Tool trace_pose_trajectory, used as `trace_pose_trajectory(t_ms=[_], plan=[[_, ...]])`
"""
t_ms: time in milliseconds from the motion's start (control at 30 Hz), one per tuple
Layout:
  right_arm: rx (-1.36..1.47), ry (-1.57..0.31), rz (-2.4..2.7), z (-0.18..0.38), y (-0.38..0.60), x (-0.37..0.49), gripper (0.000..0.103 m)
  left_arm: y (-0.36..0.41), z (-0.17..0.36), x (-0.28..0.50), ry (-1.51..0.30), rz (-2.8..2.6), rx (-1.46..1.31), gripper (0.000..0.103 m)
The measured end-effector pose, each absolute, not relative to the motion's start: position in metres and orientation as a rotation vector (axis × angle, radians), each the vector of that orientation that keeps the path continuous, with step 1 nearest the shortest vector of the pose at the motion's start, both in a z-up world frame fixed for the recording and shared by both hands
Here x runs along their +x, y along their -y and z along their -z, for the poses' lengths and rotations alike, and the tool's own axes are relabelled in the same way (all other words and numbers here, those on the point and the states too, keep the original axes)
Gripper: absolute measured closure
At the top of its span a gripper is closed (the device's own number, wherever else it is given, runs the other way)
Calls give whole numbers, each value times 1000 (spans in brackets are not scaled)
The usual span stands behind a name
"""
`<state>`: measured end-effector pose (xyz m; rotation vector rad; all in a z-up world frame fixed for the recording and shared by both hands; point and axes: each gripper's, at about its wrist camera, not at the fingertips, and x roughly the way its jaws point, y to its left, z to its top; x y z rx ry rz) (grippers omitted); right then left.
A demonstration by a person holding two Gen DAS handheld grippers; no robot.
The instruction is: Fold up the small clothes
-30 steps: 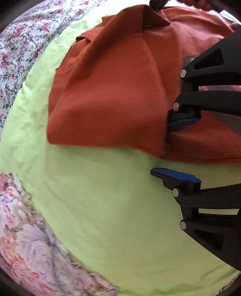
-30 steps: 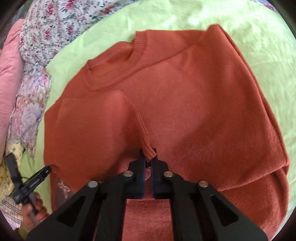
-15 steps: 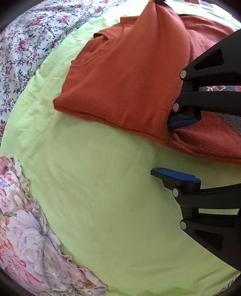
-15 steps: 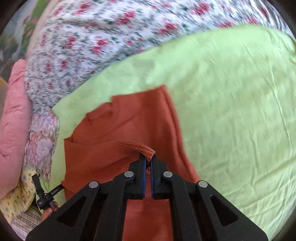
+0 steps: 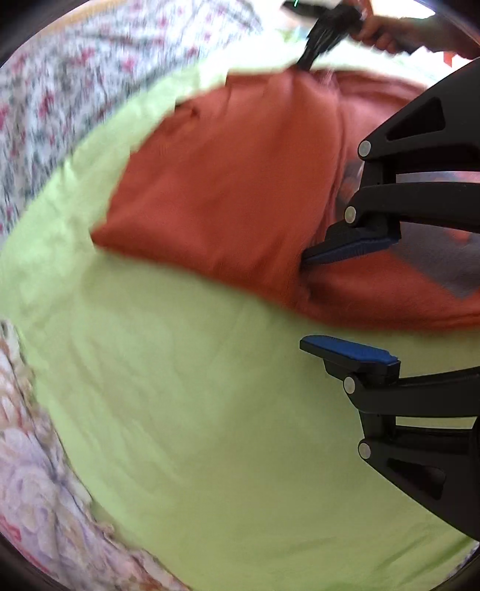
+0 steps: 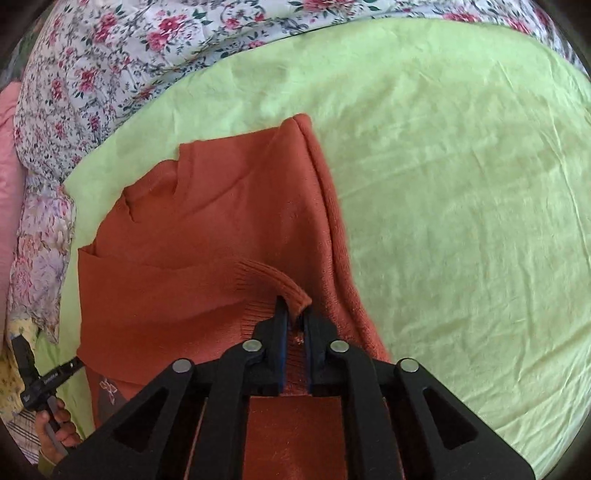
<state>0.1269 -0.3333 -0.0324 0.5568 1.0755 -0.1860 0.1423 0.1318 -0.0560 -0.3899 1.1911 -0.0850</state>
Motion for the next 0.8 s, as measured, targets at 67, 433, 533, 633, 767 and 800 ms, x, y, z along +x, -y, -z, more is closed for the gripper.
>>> trace_pose_trajectory(t_ms=[67, 433, 533, 633, 767, 800], plan=[[578, -1049, 206, 29, 339, 121, 72, -129, 38, 144, -1154, 134, -389, 47], [607, -989, 25, 17, 304, 121, 64, -100, 57, 270, -1177, -1, -271, 36], [592, -1008, -29, 23, 292, 126, 64, -102, 70, 294, -1199, 0, -287, 35], [564, -1031, -101, 32, 282, 134, 64, -100, 70, 308, -1161, -9, -235, 55], [560, -1068, -52, 50, 295, 142, 64, -111, 68, 323, -1137, -58, -250, 83], [552, -1076, 5, 55, 303, 144, 64, -113, 66, 327, -1130, -85, -237, 86]])
